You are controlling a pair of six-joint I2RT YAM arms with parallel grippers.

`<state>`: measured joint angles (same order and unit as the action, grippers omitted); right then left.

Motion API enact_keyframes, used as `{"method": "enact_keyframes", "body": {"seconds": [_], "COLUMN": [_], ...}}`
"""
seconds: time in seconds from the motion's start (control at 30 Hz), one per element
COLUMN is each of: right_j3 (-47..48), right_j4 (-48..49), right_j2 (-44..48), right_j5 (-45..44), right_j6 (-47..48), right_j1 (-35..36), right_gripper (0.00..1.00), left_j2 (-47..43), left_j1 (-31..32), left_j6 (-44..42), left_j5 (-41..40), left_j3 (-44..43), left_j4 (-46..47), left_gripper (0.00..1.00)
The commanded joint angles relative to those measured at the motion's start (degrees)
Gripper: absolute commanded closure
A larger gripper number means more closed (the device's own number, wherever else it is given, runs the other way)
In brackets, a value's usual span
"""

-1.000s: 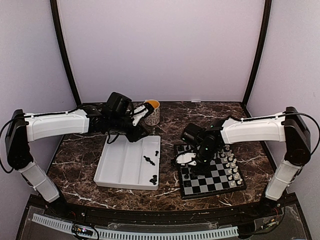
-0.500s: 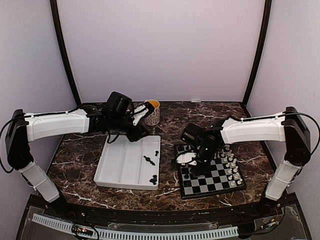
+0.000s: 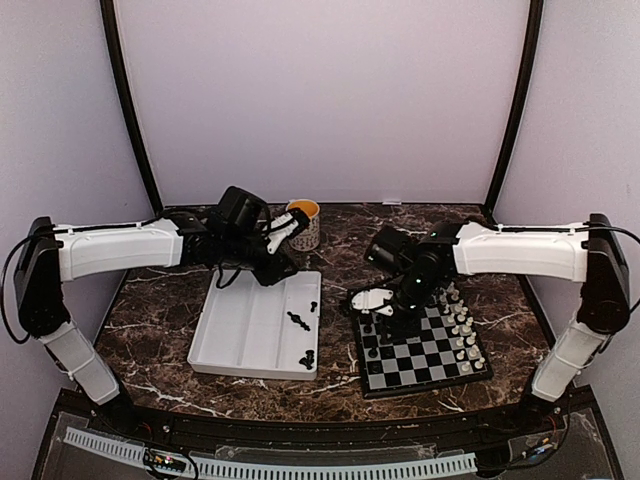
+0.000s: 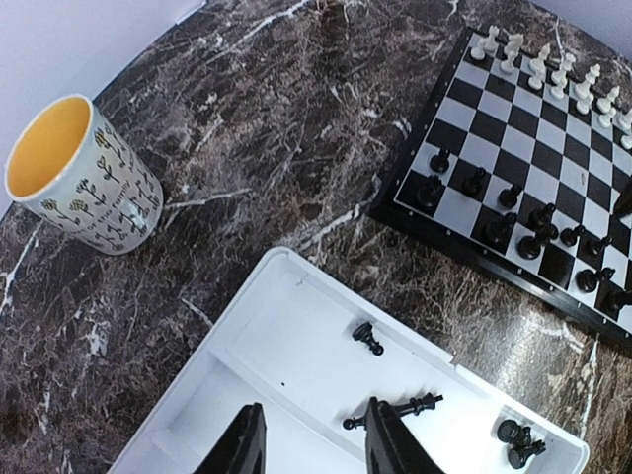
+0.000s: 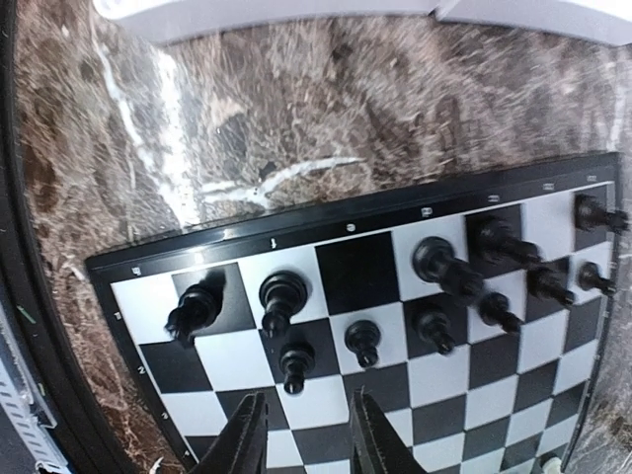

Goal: Set up the chess pieces on the board
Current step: Pick up the chess pile from the storage box.

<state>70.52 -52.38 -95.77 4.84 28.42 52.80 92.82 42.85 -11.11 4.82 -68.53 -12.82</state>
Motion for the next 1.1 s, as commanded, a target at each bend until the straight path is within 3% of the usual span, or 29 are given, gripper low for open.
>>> {"method": "enact_keyframes", "body": {"seconds": [0.0,0.13,0.27,0.5,0.63,0.7,0.8,0.93,1.07], "right_j3": [1.0,-2.7,-5.3,-6.8,-7.0,-7.0,-7.3,-7.9,-8.3], "right_j4": [-0.9,3.6,6.6,7.3,7.7,7.4,7.7,8.5,8.4], "right_j2": [7.4,13.2,16.1,18.2,18.3,18.3,18.8,19.1,19.8], "right_j5": [4.1,6.9,9.9,11.1,11.8,12.4,12.4,12.5,13.2], "right_j6": [0.9,0.7,-0.4,-0.7,-0.8,-0.7,-0.7,-0.8,-0.7], "right_j1": [-4.8,-10.6,-14.9,-16.5,-16.6,-16.6,-16.6,-16.6,-16.6], "right_gripper": [0.68,0.67,0.66,0.66,0.66,0.66,0.66,0.65,0.65], "left_j2": [2.1,5.6,7.0,11.7,11.6,12.9,13.2,12.1,13.4], "left_j1": [0.9,3.4,3.2,2.2,2.0,1.4,1.3,3.5,5.4], "left_j6": [0.9,-4.3,-6.3,4.0,4.3,7.9,21.4,39.4,49.5], "left_j5": [0.6,1.2,1.2,-1.3,-2.2,-3.4,-4.1,-5.8,-5.4], "left_j3": [-2.0,-5.2,-4.4,-12.0,-11.5,-14.6,-17.9,-15.0,-12.7], "left_j4": [-5.2,-14.9,-14.8,-21.7,-21.6,-24.9,-27.4,-23.4,-21.0], "left_gripper": [0.65,0.69,0.71,0.74,0.74,0.76,0.77,0.74,0.73]}}
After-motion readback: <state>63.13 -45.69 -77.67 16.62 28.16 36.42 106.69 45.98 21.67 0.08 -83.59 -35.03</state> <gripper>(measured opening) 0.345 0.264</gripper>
